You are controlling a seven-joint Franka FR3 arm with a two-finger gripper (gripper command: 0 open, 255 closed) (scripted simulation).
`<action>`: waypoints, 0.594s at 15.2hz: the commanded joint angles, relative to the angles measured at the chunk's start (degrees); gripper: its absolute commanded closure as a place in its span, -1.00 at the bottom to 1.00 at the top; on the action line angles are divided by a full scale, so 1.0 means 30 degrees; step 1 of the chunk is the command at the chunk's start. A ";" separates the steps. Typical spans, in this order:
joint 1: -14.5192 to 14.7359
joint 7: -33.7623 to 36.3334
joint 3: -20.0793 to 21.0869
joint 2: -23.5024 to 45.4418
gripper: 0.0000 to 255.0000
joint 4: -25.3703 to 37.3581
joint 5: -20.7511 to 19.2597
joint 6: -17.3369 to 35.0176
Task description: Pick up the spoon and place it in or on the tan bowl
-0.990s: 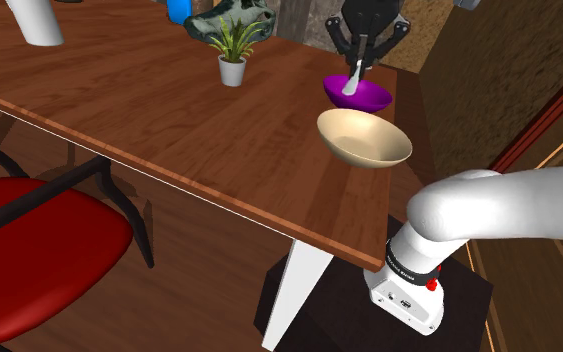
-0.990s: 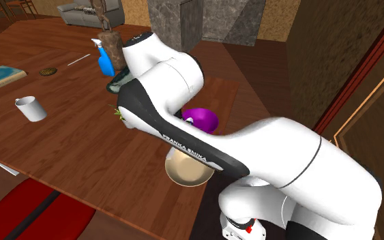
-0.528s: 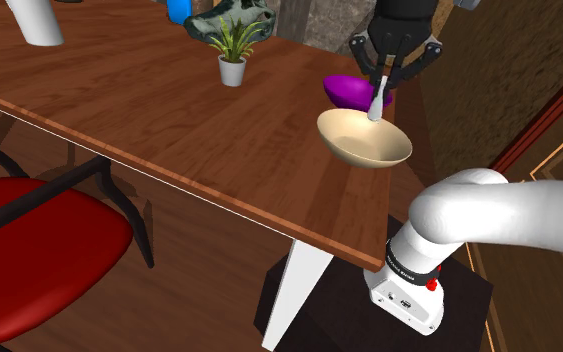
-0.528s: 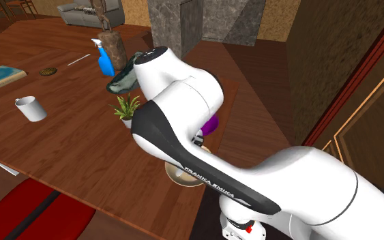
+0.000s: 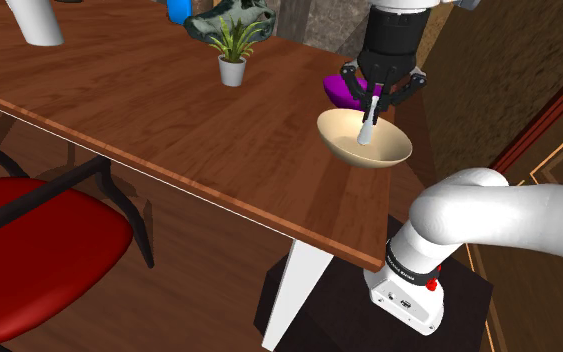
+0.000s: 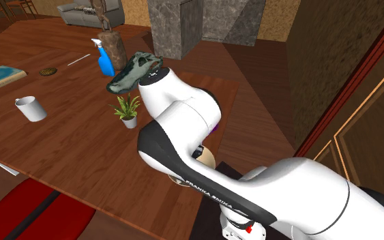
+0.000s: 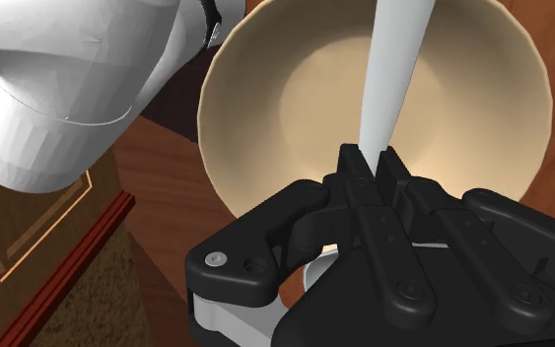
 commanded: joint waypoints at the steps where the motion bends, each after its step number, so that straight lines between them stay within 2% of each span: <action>1: 0.0099 0.0021 0.0099 -0.0262 1.00 -0.0631 0.0137 0.0373; 4: 0.0207 0.0047 0.0235 -0.0533 1.00 -0.1358 0.0304 0.0831; 9: 0.0207 0.0047 0.0236 -0.0533 1.00 -0.1358 0.0305 0.0831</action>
